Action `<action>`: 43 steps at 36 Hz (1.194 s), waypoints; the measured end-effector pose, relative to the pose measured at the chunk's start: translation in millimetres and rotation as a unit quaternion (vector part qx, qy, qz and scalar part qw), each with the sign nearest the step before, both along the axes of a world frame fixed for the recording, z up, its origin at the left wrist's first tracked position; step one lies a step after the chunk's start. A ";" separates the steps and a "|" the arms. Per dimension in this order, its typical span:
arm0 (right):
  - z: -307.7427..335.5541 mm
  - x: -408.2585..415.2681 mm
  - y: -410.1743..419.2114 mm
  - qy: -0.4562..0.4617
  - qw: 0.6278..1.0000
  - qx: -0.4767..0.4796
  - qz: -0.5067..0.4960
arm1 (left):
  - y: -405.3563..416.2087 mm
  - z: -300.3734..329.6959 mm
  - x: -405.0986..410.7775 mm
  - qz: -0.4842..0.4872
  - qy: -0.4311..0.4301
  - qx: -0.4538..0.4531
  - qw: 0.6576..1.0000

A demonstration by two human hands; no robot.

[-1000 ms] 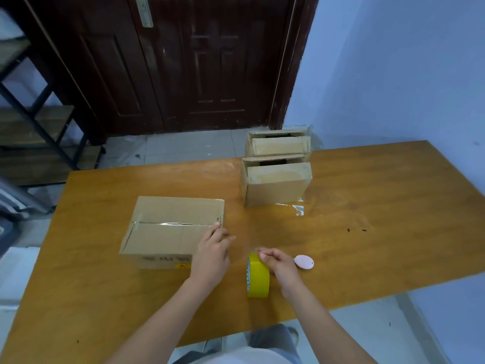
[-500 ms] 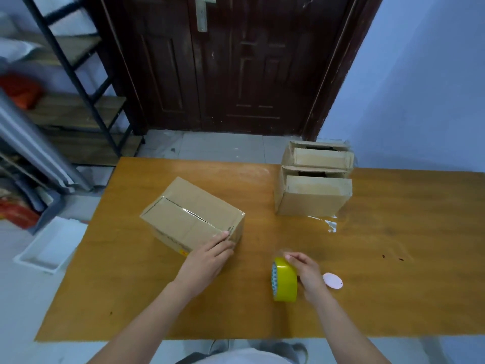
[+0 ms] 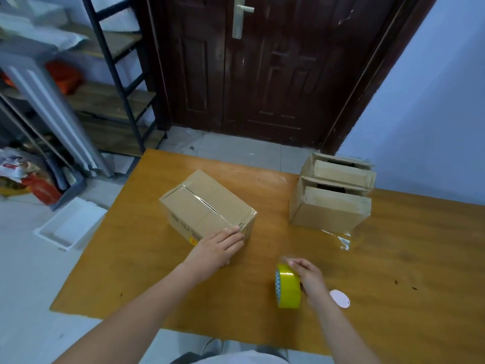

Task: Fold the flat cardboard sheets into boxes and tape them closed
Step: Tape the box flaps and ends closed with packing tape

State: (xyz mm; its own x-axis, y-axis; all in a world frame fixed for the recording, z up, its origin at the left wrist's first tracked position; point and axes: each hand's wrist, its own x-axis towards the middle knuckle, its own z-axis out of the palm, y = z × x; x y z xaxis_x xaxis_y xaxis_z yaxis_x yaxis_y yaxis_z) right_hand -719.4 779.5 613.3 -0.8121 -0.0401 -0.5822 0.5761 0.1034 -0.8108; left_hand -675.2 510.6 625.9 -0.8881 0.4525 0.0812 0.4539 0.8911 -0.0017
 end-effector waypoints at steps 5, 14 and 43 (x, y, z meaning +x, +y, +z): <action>1.5 -4.7 -0.9 0.004 0.999 0.011 0.039 | 0.4 9.0 10.2 0.061 -0.008 0.095 0.994; 3.9 -11.1 -9.0 0.008 0.997 0.002 0.074 | -37.0 37.9 26.8 0.241 -0.131 0.486 0.830; 24.1 -30.5 -28.0 0.121 0.984 0.032 0.130 | -16.0 41.3 30.2 0.167 -0.040 0.155 0.973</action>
